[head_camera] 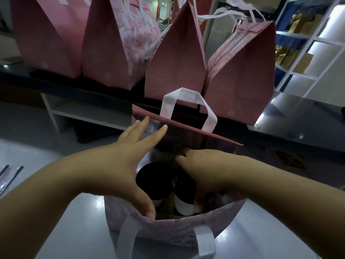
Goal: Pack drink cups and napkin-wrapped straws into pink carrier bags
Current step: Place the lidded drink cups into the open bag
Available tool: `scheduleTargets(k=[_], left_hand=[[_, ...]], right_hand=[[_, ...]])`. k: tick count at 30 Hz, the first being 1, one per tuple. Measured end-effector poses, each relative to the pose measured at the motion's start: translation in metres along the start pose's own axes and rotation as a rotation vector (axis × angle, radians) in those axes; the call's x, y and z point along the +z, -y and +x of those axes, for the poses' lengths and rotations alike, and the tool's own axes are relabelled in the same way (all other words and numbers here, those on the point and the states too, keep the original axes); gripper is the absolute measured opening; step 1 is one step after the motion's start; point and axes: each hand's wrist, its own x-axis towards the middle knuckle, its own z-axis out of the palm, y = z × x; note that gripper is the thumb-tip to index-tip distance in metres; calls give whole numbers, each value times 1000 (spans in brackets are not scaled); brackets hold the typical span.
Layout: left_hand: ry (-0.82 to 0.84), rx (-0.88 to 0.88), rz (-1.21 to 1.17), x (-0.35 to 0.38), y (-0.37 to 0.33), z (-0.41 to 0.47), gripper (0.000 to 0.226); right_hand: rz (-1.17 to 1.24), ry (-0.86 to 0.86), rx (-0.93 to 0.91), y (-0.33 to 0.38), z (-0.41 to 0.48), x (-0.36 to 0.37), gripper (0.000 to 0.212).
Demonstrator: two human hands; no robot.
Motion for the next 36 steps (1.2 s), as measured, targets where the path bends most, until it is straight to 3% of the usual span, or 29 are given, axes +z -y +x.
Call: scheduleTargets(k=[8, 22, 30, 36], left_hand=[[7, -30, 4, 0, -3, -2, 138], [-45, 6, 4, 7, -1, -2, 137], [-195, 87, -116, 10, 2, -2, 130], [-390, 72, -213, 7, 9, 1, 130]], right_hand=[[62, 65, 5, -2, -2, 7, 79], [-30, 238, -31, 5, 12, 20, 57], [-5, 140, -1, 2, 7, 19, 64], [26, -115, -5, 0, -14, 1, 50]])
